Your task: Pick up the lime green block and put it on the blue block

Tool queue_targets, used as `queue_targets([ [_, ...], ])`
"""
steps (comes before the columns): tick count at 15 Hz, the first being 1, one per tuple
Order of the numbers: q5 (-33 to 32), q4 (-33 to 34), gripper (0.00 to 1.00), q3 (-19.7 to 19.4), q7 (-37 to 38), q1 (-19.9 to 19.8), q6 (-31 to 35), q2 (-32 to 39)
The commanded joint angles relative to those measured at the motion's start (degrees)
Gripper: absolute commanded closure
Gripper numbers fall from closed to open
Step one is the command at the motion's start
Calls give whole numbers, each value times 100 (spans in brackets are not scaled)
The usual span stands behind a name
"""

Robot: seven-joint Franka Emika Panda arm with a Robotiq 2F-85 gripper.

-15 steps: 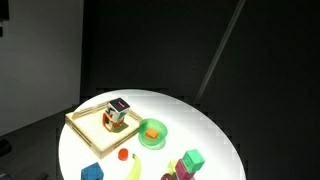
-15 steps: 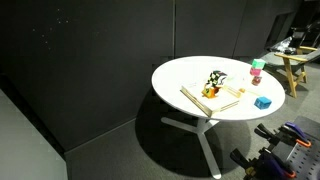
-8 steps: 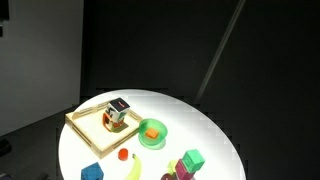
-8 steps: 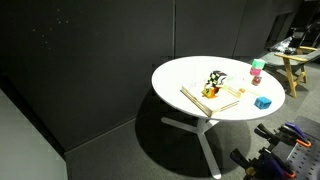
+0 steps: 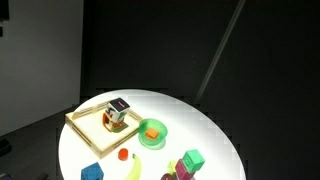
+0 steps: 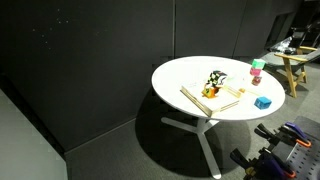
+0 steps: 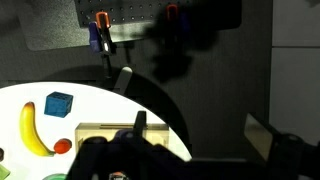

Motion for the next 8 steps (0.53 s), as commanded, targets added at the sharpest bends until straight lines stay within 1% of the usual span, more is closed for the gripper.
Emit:
queue_targets([
  [1, 36, 12, 0, 53, -44, -74, -16, 7],
  [3, 38, 31, 0, 60, -16, -87, 15, 50],
  [8, 47, 178, 0, 52, 150, -239, 532, 349],
])
